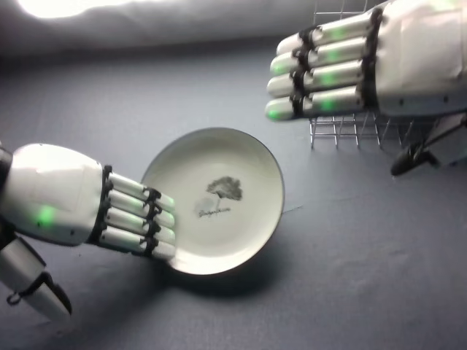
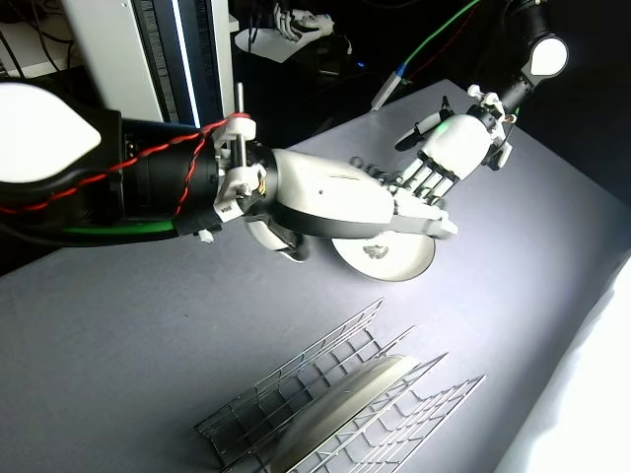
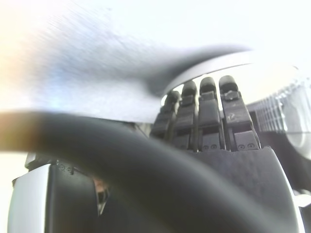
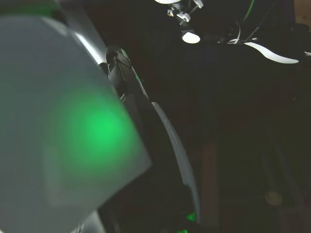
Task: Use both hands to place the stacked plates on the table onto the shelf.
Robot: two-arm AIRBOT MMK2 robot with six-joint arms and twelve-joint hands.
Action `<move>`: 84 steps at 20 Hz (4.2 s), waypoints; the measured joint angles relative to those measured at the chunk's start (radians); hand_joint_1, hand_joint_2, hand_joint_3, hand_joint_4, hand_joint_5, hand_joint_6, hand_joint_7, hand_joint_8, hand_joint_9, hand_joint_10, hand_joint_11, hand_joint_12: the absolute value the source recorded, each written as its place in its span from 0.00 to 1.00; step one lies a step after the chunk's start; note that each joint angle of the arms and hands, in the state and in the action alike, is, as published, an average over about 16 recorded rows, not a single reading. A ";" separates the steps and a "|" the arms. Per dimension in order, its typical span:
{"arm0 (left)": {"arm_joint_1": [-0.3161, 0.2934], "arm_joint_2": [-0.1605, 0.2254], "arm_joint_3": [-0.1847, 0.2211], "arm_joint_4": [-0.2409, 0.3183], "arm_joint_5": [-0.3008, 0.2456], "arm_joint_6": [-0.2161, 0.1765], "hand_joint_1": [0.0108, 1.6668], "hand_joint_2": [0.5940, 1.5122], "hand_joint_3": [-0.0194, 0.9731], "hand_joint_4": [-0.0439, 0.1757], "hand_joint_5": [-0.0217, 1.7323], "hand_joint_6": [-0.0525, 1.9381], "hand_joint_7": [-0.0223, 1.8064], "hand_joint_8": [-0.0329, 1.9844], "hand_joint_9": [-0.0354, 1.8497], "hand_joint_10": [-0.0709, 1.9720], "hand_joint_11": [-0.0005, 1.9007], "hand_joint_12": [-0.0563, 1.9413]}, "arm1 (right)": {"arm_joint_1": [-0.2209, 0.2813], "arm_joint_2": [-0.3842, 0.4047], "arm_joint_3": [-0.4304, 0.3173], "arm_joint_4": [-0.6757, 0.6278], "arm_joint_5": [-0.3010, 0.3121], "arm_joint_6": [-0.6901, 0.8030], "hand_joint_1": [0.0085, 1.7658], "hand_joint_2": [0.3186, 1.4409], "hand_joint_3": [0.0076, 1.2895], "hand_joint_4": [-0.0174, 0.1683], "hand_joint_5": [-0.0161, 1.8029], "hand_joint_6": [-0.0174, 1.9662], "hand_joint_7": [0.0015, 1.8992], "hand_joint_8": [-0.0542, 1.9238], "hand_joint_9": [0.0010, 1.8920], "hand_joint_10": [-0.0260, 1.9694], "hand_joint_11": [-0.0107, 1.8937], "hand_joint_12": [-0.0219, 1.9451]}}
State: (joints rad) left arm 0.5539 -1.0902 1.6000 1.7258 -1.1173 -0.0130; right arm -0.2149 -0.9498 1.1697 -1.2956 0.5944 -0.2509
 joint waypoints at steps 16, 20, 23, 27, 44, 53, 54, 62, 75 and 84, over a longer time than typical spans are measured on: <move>0.067 0.009 -0.033 -0.036 0.029 0.032 0.00 0.62 0.03 0.15 0.00 0.01 0.02 0.02 0.03 0.04 0.01 0.02 | -0.111 -0.192 0.068 -0.040 -0.006 -0.076 0.58 0.46 0.00 0.12 0.02 0.02 0.01 0.03 0.01 0.01 0.02 0.01; 0.065 0.009 -0.033 -0.035 0.029 0.032 0.00 0.62 0.03 0.15 0.00 0.01 0.02 0.02 0.03 0.04 0.01 0.02 | -0.129 -0.265 0.116 -0.038 -0.023 -0.088 0.62 0.47 0.00 0.12 0.02 0.02 0.01 0.03 0.01 0.01 0.02 0.01; 0.064 0.009 -0.033 -0.034 0.029 0.032 0.00 0.62 0.03 0.15 0.00 0.01 0.02 0.02 0.03 0.04 0.01 0.02 | -0.136 -0.310 0.145 -0.031 -0.040 -0.102 0.65 0.49 0.00 0.12 0.02 0.02 0.01 0.03 0.01 0.01 0.02 0.01; 0.062 0.008 -0.032 -0.034 0.029 0.032 0.00 0.62 0.03 0.15 0.00 0.01 0.02 0.02 0.03 0.04 0.01 0.02 | -0.141 -0.359 0.173 -0.016 -0.065 -0.124 0.67 0.52 0.00 0.12 0.03 0.02 0.01 0.03 0.01 0.01 0.02 0.06; 0.058 0.005 -0.029 -0.040 0.027 0.031 0.00 0.61 0.03 0.15 0.00 0.01 0.02 0.02 0.03 0.04 0.01 0.03 | -0.152 -0.451 0.203 0.034 -0.122 -0.196 0.69 0.61 0.00 0.08 0.26 0.03 0.24 0.03 0.25 0.06 0.10 0.58; 0.026 0.030 -0.030 -0.046 0.024 0.010 0.00 0.61 0.03 0.17 0.01 0.02 0.02 0.02 0.03 0.04 0.01 0.03 | -0.151 -0.450 0.198 0.056 -0.110 -0.200 0.71 0.58 0.00 0.06 0.40 0.13 0.44 0.10 0.49 0.26 0.39 0.52; 0.016 0.038 -0.031 -0.045 0.024 0.005 0.00 0.61 0.03 0.17 0.01 0.02 0.02 0.02 0.03 0.04 0.01 0.03 | -0.151 -0.445 0.195 0.062 -0.108 -0.200 0.71 0.57 0.00 0.06 0.41 0.14 0.46 0.11 0.51 0.28 0.42 0.50; -0.103 0.127 -0.060 -0.031 0.016 -0.062 0.00 0.61 0.03 0.19 0.02 0.03 0.02 0.02 0.03 0.04 0.01 0.03 | -0.139 -0.374 0.136 0.148 -0.113 -0.200 0.72 0.54 0.00 0.06 0.46 0.23 0.54 0.24 0.60 0.43 0.52 0.46; -0.242 0.313 -0.098 -0.033 0.023 -0.172 0.00 0.61 0.03 0.20 0.02 0.03 0.02 0.02 0.03 0.04 0.01 0.03 | -0.061 -0.193 -0.053 0.568 -0.149 -0.179 0.77 0.57 0.00 0.08 0.53 0.45 0.59 0.39 0.56 0.47 0.47 0.52; -0.252 0.363 -0.110 -0.069 0.043 -0.196 0.00 0.61 0.03 0.20 0.02 0.03 0.02 0.02 0.03 0.04 0.01 0.03 | 0.021 -0.129 -0.121 0.975 -0.235 -0.134 0.78 0.59 0.00 0.07 0.53 0.47 0.59 0.39 0.56 0.47 0.46 0.53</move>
State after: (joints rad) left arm 0.3023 -0.7274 1.4898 1.6570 -1.0742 -0.2090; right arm -0.1939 -1.0784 1.0483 -0.3201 0.3593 -0.3852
